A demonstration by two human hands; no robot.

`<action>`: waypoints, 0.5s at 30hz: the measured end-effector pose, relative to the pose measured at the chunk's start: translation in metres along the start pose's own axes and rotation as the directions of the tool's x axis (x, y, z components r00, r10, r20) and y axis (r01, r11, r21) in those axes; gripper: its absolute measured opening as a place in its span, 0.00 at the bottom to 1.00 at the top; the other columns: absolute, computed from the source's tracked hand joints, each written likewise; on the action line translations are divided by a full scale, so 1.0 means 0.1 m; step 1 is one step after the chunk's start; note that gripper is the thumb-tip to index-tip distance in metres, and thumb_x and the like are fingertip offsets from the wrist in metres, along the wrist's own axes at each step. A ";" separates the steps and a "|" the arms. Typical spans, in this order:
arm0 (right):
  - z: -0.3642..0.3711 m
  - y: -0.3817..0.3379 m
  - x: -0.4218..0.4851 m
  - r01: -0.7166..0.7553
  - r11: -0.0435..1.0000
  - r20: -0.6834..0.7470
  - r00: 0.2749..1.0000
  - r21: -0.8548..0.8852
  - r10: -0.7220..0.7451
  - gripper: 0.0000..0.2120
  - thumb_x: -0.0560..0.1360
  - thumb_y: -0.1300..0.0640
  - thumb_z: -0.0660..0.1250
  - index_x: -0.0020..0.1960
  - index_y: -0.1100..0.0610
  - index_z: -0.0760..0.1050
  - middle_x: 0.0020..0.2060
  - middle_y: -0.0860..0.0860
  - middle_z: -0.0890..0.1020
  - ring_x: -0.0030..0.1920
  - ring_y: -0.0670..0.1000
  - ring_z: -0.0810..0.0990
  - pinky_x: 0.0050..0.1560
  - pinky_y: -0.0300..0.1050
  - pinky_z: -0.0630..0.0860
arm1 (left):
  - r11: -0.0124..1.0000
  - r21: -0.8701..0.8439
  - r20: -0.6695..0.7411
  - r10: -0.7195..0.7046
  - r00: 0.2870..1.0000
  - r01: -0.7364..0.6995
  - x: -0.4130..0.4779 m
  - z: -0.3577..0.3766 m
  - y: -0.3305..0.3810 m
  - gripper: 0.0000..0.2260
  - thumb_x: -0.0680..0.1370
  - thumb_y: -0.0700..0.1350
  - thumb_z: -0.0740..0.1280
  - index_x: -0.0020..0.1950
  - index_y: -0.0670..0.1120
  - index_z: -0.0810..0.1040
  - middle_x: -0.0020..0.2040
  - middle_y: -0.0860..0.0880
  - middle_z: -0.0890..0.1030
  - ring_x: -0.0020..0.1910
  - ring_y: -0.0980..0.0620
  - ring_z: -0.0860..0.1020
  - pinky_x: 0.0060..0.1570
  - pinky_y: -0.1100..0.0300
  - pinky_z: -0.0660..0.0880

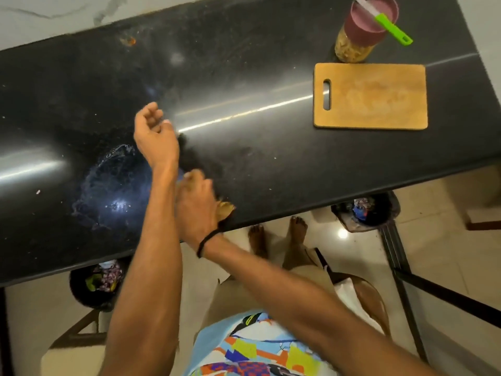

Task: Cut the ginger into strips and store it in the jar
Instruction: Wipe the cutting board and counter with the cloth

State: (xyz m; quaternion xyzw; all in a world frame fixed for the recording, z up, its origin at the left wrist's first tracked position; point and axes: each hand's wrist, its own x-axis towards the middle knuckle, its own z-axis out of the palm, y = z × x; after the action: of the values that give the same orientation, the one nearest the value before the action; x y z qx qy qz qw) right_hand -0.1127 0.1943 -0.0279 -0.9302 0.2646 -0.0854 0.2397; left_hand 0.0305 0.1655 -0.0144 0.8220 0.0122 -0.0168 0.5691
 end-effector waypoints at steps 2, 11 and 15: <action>0.20 -0.12 -0.15 0.052 0.999 0.145 0.988 0.009 -0.052 0.24 0.82 0.52 0.47 0.75 0.61 0.60 0.72 0.60 0.65 0.65 0.55 0.71 0.64 0.48 0.70 | 1.000 0.020 0.007 0.008 1.000 -0.008 0.01 -0.04 -0.01 0.16 0.74 0.33 0.65 0.60 0.45 0.77 0.53 0.46 0.81 0.51 0.58 0.80 0.53 0.64 0.78; -0.73 1.61 0.29 -0.582 0.809 -0.346 0.778 -0.081 0.525 0.26 0.80 0.49 0.59 0.74 0.59 0.61 0.64 0.60 0.68 0.52 0.56 0.70 0.53 0.51 0.72 | 0.999 0.047 0.099 -0.009 0.995 0.004 -0.22 0.16 -0.02 0.18 0.72 0.33 0.64 0.60 0.44 0.78 0.51 0.48 0.82 0.50 0.59 0.80 0.55 0.61 0.78; -1.07 2.07 0.28 -0.683 0.711 -0.441 0.593 0.166 0.673 0.21 0.80 0.54 0.60 0.70 0.62 0.67 0.59 0.58 0.69 0.52 0.54 0.70 0.51 0.52 0.76 | 1.000 0.016 0.149 0.004 0.989 -0.007 -0.34 0.25 0.01 0.18 0.74 0.33 0.65 0.60 0.49 0.78 0.52 0.50 0.82 0.52 0.57 0.81 0.54 0.61 0.78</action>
State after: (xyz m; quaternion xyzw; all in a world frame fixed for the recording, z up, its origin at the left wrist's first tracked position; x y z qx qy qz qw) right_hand -0.2131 -0.0179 -0.0352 -0.7113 0.6486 -0.2085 0.1726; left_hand -0.0037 0.1416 -0.0211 0.8231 -0.0329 -0.0766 0.5618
